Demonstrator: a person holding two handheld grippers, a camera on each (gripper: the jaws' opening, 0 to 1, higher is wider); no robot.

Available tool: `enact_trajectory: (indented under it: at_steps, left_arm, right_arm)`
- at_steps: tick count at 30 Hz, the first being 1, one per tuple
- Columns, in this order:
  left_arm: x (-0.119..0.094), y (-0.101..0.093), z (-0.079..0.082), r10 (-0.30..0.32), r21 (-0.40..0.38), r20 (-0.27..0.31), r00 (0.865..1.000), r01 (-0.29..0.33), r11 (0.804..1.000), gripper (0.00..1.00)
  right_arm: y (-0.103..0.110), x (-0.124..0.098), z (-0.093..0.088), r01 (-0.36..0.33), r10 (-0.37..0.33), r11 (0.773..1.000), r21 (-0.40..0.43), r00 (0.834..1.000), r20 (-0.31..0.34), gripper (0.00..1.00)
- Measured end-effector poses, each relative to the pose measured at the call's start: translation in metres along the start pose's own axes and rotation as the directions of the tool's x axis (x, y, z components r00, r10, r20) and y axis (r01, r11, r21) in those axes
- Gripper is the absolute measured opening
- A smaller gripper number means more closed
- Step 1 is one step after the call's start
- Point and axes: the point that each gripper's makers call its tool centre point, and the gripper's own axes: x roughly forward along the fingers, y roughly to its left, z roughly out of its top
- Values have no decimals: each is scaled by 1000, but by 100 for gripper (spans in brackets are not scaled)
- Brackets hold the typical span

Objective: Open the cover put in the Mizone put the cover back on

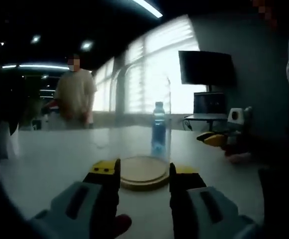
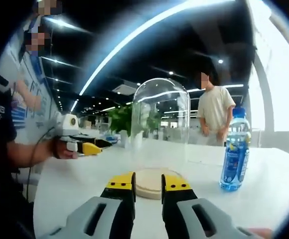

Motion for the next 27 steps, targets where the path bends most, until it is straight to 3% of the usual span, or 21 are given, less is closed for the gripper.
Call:
enact_trajectory:
  at_steps: [7, 12, 22, 27]
  left_arm:
    - [15, 10, 4, -20, 13, -1, 1000, 20, 1000, 42]
    - [25, 13, 10, -47, -2, -7, 999, 47, 999, 44]
    - [45, 21, 26, -94, -23, 2, 996, 94, 995, 51]
    - [58, 22, 32, -127, -33, -4, 992, 127, 991, 51]
  right_arm:
    - [-4, 12, 2, -39, 38, 999, -25, 999, -19, 21]
    - [-2, 23, 3, -108, 109, 993, 38, 994, -23, 28]
    - [-16, 44, 25, -149, 150, 988, 35, 989, -11, 38]
    - [-31, 58, 33, -153, 152, 986, 59, 988, 23, 32]
